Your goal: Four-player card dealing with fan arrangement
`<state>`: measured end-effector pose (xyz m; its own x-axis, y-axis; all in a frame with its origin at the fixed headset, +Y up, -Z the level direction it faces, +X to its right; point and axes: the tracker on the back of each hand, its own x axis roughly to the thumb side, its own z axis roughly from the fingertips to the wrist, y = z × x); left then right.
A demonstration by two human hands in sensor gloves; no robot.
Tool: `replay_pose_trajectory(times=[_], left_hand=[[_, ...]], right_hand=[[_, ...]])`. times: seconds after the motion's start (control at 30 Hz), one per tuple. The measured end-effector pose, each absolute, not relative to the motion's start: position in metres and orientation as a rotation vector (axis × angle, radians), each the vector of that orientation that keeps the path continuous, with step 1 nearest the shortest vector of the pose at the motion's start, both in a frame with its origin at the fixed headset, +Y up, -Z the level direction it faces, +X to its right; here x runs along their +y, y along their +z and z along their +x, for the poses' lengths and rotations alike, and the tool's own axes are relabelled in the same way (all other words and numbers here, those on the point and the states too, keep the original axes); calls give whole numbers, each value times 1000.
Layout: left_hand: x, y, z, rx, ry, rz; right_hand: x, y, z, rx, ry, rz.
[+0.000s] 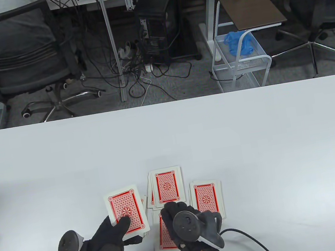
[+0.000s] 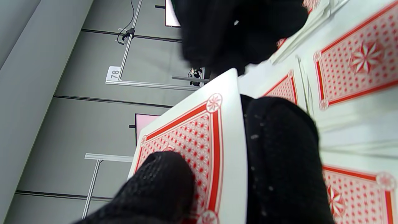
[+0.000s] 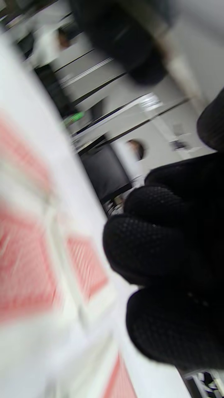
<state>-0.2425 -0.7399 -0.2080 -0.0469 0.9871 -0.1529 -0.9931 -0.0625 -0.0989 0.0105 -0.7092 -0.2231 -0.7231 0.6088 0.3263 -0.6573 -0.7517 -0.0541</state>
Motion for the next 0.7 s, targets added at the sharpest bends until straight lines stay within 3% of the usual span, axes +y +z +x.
replay_pose_trajectory(times=[0.2,0.43,0.53,0.7], left_hand=[[-741,-203,-217,-41,1635,-286],[-740,-204,-224,-21,1655,-275],[-734,-205,-244,28,1683,-210],[-715,-203,-299,163,1628,22]], right_hand=[[-696,-216,5,-248,2288,424],[-694,-225,1,-207,2179,489],[-694,-234,-3,-164,2127,453],[-707,-248,-12,-189,2111,213]])
